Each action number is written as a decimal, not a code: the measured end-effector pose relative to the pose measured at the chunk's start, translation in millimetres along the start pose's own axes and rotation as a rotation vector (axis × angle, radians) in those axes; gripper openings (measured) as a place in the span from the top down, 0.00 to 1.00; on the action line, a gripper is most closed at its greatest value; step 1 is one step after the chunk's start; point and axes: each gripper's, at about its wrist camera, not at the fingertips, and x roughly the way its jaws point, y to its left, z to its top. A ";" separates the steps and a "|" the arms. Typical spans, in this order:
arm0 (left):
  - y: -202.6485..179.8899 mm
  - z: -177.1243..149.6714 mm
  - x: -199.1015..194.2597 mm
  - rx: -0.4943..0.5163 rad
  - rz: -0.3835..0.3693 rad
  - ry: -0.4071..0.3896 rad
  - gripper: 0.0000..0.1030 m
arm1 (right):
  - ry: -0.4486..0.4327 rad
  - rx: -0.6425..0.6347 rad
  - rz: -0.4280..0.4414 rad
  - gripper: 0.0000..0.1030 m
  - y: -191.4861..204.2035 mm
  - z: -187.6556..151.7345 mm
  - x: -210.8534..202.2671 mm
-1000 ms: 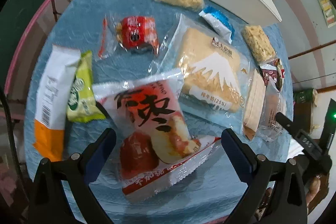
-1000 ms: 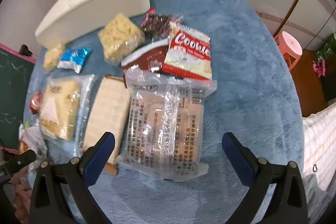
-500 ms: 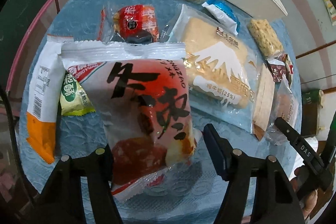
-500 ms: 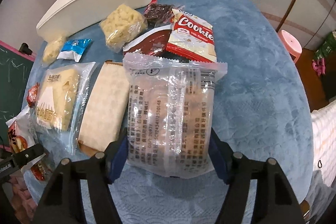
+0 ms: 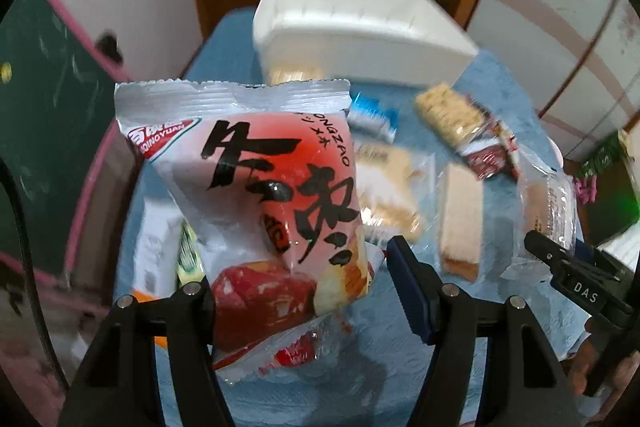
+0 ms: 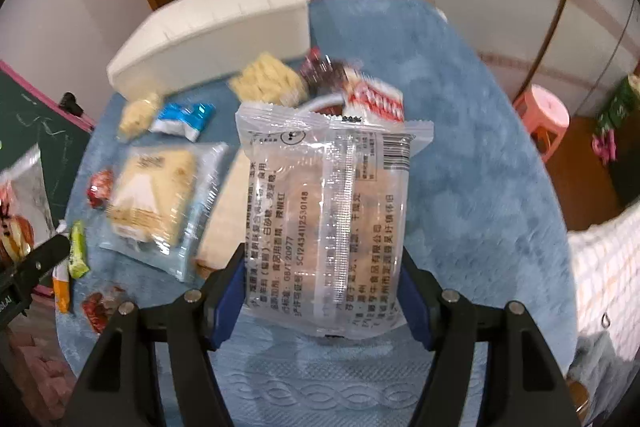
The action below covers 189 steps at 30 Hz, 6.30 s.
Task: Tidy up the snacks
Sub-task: 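Carry both bags over the white bin and open both grippers to drop them, then withdraw both tools from the bin back over the snacks, then grasp the red date snack with the right gripper while the left grasps the white-orange bar, then lift both snacks over the white bin and release them inside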
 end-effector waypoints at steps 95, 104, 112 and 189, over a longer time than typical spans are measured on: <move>3.5 147.2 -127.5 0.180 0.049 -0.157 0.01 | -0.278 -0.164 0.226 0.24 64.9 158.6 -137.1; 46.7 94.4 -108.6 0.129 0.052 -0.093 0.01 | -0.191 -0.333 0.241 0.24 102.3 86.0 -109.5; 93.0 40.3 -59.2 0.068 0.041 0.010 0.03 | -0.036 -0.400 0.265 0.24 134.0 22.9 -42.6; -11.9 24.4 -25.3 0.160 -0.059 -0.020 0.66 | -0.157 -0.255 0.230 0.50 84.2 -4.5 -26.2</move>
